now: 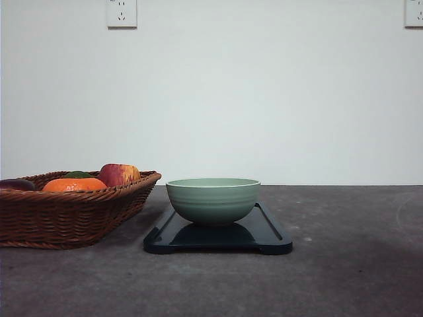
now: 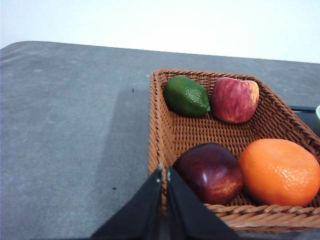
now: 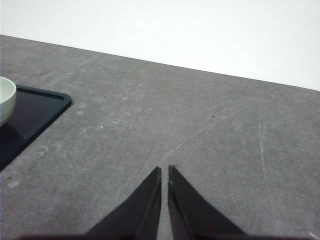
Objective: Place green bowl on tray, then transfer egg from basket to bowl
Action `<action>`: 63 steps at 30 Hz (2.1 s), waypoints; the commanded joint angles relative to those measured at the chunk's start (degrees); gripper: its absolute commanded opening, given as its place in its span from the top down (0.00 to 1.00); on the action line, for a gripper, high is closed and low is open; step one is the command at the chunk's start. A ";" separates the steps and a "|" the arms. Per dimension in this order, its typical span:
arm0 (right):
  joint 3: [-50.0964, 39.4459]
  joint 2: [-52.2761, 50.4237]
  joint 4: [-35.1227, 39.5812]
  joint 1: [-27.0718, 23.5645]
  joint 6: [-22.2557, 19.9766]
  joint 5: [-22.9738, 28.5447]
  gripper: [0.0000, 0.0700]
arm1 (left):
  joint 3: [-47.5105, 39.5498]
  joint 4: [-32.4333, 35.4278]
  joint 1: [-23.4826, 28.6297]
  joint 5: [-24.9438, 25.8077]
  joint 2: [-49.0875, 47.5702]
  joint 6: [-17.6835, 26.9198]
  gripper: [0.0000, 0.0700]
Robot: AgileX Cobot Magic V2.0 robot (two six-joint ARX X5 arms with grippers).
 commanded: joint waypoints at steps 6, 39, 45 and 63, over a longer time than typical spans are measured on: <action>-0.24 0.02 0.66 -0.02 0.66 0.04 0.98 | -1.09 -0.33 0.00 0.00 -0.02 -0.26 1.00; -0.24 0.02 0.66 -0.02 0.66 0.04 0.98 | -1.07 -0.33 0.00 0.00 -0.02 -0.26 1.00; -0.24 0.02 0.66 -0.02 0.66 0.04 0.98 | -1.07 -0.33 0.00 0.00 -0.02 -0.26 1.00; -0.24 0.02 0.66 -0.02 0.66 0.04 0.98 | -1.07 -0.33 0.00 0.00 -0.02 -0.26 1.00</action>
